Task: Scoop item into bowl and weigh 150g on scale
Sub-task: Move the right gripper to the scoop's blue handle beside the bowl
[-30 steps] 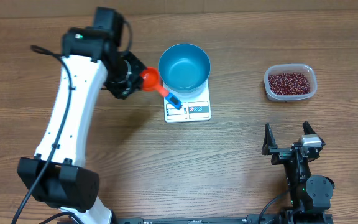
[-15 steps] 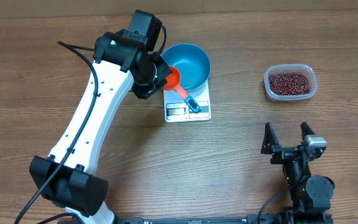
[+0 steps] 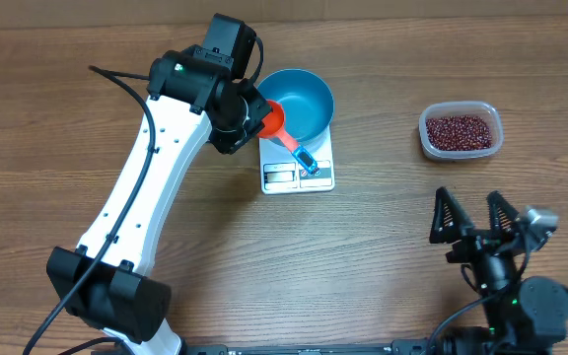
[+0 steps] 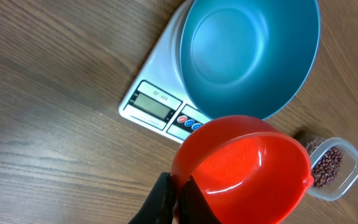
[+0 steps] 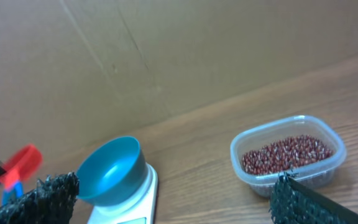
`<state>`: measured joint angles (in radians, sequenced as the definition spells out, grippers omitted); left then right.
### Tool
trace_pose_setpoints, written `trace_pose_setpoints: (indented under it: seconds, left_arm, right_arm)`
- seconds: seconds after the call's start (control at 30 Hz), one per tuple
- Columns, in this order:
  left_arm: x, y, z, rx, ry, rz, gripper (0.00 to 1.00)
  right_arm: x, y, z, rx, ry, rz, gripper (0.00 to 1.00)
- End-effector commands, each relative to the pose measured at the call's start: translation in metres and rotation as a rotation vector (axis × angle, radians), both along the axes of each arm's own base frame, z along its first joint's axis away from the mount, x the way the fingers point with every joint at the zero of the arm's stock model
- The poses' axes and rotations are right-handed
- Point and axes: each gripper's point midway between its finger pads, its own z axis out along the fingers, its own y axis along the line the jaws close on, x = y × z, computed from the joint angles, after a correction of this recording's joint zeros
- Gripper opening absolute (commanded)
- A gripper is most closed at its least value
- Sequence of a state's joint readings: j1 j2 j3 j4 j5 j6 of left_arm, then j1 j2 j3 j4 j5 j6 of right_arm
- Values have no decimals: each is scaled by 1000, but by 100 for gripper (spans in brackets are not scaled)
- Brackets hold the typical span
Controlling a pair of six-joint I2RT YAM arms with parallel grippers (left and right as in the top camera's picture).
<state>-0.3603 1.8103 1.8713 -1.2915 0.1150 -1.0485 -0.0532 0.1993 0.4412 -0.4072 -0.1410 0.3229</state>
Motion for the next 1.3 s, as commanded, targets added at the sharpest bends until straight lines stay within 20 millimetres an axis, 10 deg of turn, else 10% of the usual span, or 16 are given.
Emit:
trace_pose_setpoints:
  seconds: [0.0, 0.17, 0.57, 1.0, 1.27]
  left_arm:
    - [4, 2, 10, 0, -36, 29, 4]
    - [5, 4, 10, 1, -37, 50, 4]
    - [6, 5, 10, 1, -35, 69, 4]
    - [4, -5, 12, -109, 24, 237, 4]
    - [-1, -17, 14, -198, 88, 312, 4]
  right_arm:
    - [4, 4, 31, 21, 48, 23, 100]
    - [15, 12, 37, 49, 229, 70, 100]
    - [45, 104, 59, 428, 345, 662, 100]
    - [99, 123, -20, 749, 726, 584, 100]
    - [102, 171, -5, 675, 644, 757, 100]
